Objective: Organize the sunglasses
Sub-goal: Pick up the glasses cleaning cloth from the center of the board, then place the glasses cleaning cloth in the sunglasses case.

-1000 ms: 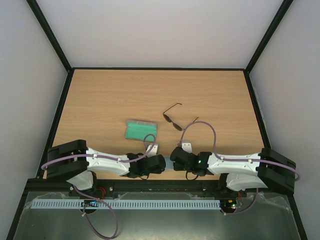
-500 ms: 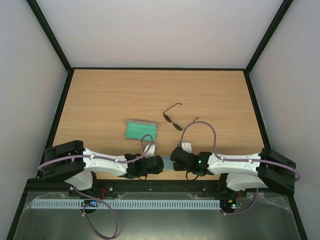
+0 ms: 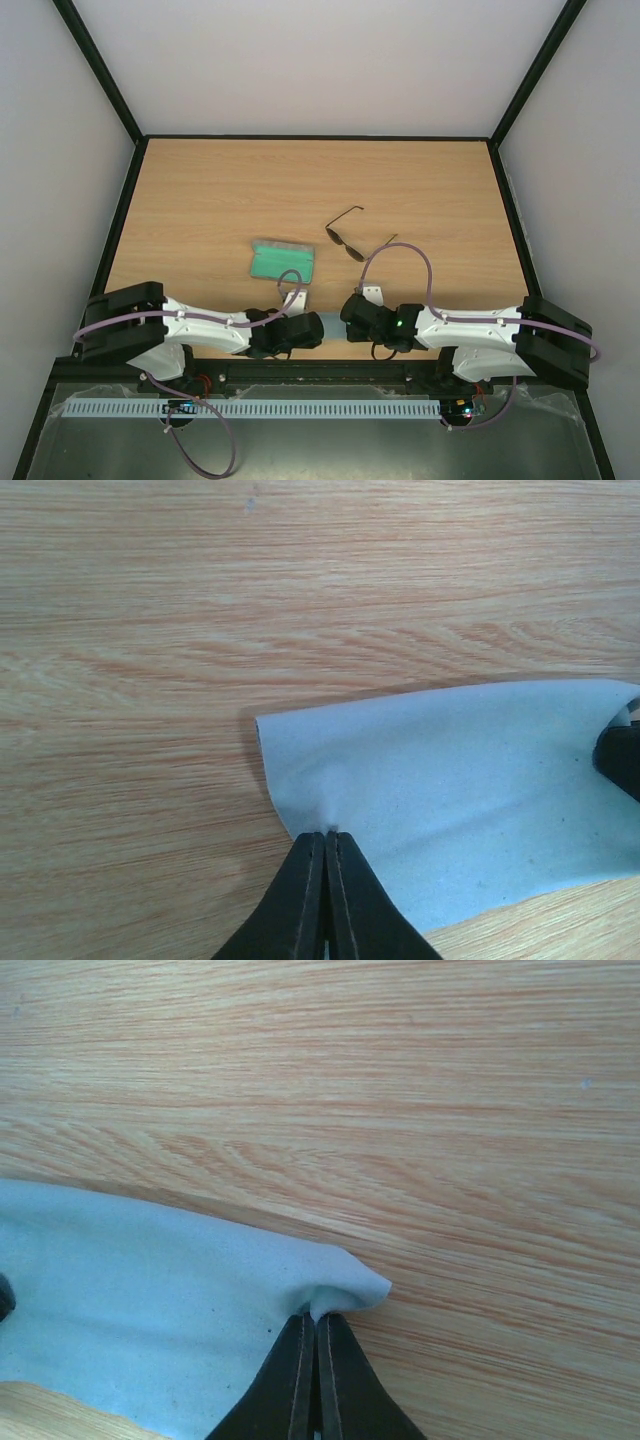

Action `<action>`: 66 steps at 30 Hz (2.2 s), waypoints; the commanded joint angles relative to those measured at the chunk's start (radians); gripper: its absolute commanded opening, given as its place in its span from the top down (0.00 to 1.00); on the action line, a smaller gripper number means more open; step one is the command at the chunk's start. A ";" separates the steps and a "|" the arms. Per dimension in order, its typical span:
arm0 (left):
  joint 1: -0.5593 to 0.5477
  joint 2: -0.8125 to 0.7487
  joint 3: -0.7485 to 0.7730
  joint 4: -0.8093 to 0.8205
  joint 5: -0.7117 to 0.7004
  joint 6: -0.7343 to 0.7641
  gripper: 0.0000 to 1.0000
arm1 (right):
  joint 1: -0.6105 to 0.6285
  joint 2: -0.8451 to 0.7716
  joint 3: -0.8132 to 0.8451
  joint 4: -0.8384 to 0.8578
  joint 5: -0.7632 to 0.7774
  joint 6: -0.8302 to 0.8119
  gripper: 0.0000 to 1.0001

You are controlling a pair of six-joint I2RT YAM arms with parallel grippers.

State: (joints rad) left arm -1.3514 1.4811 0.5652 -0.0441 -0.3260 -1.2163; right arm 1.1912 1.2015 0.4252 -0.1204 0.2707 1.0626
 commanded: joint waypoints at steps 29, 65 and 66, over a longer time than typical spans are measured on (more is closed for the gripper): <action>0.586 -0.343 0.099 -0.302 -0.041 0.363 0.98 | -0.183 0.461 0.614 -0.025 -0.056 -0.286 0.99; 0.699 -0.005 0.071 -0.072 0.005 0.434 0.98 | -0.255 0.702 0.694 0.036 -0.028 -0.305 0.98; 0.699 -0.003 0.067 -0.072 0.005 0.433 0.98 | -0.254 0.702 0.692 0.036 -0.027 -0.305 0.99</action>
State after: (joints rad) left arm -0.6617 1.4700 0.6460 -0.1196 -0.2920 -0.7918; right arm 0.9440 1.8858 1.1183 -0.0563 0.2249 0.7662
